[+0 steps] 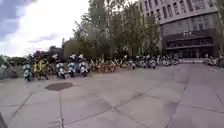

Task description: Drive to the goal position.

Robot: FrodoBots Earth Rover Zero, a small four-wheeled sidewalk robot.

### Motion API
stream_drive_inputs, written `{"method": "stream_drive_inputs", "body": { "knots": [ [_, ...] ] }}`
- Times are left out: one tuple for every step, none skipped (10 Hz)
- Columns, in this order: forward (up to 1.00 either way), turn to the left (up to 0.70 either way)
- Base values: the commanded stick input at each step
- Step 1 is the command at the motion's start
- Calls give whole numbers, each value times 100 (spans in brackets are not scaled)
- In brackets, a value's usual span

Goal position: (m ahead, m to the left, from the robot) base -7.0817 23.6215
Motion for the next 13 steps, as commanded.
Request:
{"method": "stream_drive_inputs", "body": {
  "knots": [
    [70,36],
    [70,36],
    [70,36],
    [70,36],
    [70,36],
    [70,36],
    [70,36],
    [70,36],
    [70,36],
    [70,36],
    [70,36],
    [70,36],
    [70,36]
  ]
}}
